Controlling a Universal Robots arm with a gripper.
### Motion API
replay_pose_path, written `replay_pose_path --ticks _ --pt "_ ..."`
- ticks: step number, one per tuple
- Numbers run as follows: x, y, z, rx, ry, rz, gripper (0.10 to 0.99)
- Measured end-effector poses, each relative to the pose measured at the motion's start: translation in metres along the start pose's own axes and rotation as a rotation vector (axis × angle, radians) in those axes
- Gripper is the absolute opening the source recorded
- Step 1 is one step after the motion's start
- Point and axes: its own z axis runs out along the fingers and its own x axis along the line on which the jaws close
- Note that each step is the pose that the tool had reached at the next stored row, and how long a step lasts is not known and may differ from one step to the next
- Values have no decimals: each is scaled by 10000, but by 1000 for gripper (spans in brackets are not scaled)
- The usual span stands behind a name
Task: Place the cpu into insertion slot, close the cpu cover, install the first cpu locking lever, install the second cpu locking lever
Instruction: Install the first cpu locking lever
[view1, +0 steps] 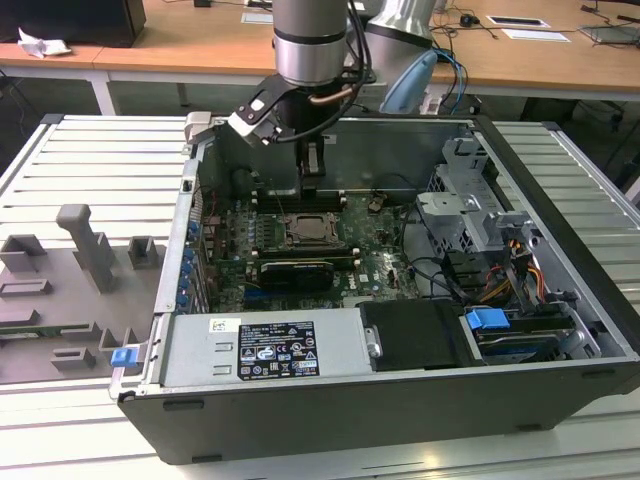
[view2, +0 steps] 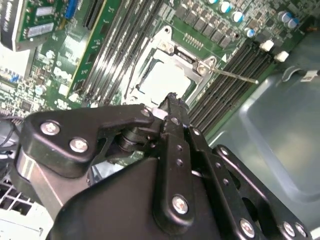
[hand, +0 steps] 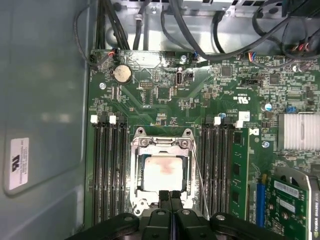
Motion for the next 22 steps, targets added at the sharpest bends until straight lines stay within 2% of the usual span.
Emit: replay_pose_path --ticks 2,5,10,15,16,22 --pt "0 1 -13 -1 0 -25 106" --pt "0 0 -14 -5 20 -612 106" --pt "0 0 -10 -16 84 -2162 106" --pt "0 -2 -6 -23 131 -3286 106" --pt "0 -3 -3 -27 150 -3752 106" --pt "0 -2 -1 -38 212 -5377 106"
